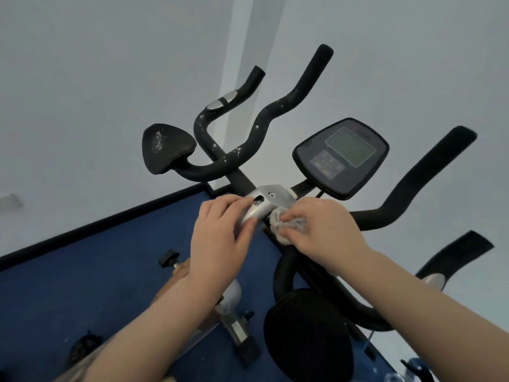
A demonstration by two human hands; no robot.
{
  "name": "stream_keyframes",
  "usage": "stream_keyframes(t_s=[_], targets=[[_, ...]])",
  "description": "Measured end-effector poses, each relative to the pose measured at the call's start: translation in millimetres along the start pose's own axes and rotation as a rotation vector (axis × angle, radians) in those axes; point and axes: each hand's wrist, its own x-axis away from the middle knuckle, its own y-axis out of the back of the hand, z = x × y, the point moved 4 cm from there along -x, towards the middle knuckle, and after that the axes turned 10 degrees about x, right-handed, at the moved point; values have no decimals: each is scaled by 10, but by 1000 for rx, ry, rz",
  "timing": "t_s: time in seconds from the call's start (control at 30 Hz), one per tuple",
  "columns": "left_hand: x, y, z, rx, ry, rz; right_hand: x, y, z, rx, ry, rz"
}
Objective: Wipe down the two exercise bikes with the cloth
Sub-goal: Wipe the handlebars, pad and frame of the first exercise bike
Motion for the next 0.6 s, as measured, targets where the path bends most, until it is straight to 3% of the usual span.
stream_keyframes(t_s=[0.1,0.2,0.33,0.53,0.6], targets=[[13,-8,-12,11,17,10,-208,55,-124,99,-144,53],[12,0,-14,22,22,14,-350,187,-240,-33,-253,17],[0,9,20,69,76,9,-190,69,163,-38,-126,-66],[2,49,53,96,119,53,-263,176,-50,6,-180,195],[10,58,59,107,131,47,-357,224,6,-81,-200,144]])
